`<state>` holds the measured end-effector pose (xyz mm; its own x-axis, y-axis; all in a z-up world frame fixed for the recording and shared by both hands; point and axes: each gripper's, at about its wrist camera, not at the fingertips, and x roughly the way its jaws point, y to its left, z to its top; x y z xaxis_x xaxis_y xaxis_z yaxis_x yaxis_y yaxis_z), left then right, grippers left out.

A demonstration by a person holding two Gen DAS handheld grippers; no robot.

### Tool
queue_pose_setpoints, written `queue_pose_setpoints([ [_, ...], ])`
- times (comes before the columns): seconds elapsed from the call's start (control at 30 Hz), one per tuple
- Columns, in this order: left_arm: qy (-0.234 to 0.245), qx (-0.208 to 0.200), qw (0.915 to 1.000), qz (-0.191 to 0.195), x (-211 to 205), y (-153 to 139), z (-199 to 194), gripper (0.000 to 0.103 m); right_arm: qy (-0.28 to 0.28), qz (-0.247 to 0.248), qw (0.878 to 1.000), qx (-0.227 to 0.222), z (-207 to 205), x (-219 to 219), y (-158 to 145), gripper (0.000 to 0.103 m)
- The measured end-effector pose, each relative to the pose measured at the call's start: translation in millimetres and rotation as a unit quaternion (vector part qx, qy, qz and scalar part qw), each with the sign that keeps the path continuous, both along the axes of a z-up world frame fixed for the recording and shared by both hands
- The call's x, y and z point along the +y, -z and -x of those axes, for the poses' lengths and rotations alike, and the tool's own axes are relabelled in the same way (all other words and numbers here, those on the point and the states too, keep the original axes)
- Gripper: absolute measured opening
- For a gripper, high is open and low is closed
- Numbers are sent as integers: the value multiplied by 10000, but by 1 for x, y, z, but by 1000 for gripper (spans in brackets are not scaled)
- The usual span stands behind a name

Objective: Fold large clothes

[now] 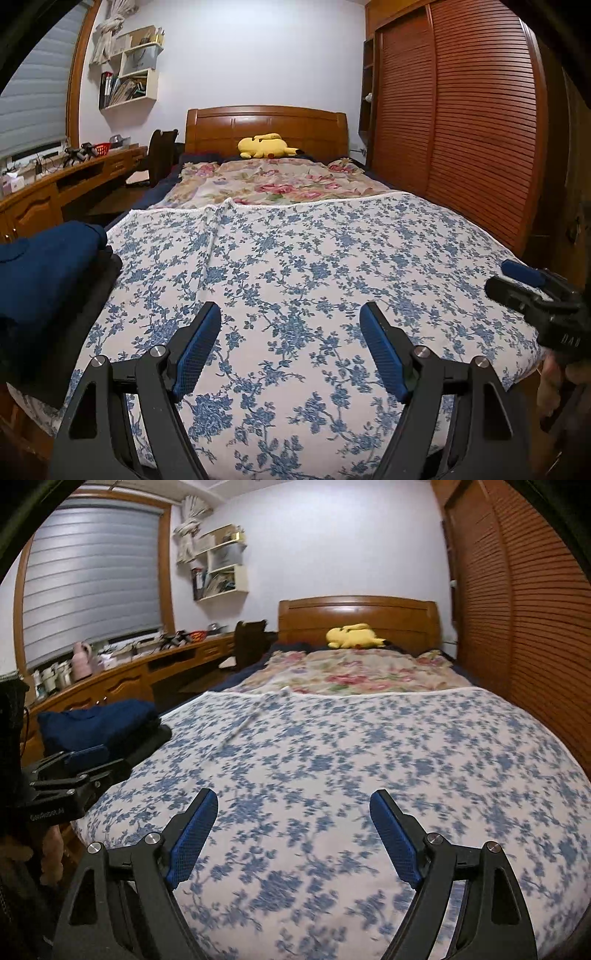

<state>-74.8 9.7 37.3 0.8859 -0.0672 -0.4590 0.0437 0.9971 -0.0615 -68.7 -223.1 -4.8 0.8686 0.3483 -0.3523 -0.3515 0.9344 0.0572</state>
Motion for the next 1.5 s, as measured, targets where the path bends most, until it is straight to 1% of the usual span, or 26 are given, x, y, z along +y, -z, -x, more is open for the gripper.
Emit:
queue_pose_setpoints([
  [0.2,73,-105,9999,-107,-17,-19,20,78,207,-170,9995,-192,39,-18,-21,86],
  [0.37,121,-327,9993,-120,-24,-39,41,78,251,-239,9988,-359,73,-19,-37,86],
  [0.47,94,-468,9987,-164,-26,-47,54,78,264,-256,9984,-422,92,-20,-37,86],
  [0.57,58,-534,9984,-182,-26,-50,63,78,303,-240,9982,-464,101,-20,-34,86],
  [0.7,-41,-533,9984,-169,-25,-50,71,78,248,-326,9981,-460,103,-15,-26,86],
  [0.77,-93,-523,9985,-131,-23,-48,73,78,250,-291,9981,-491,104,-13,-24,86],
  [0.9,-126,-495,9987,-54,-20,-45,73,78,261,-228,9982,-494,93,-8,-16,86],
  [1.5,-167,-466,9987,-70,-20,-38,73,78,217,-227,9984,-463,82,-9,-9,86],
])
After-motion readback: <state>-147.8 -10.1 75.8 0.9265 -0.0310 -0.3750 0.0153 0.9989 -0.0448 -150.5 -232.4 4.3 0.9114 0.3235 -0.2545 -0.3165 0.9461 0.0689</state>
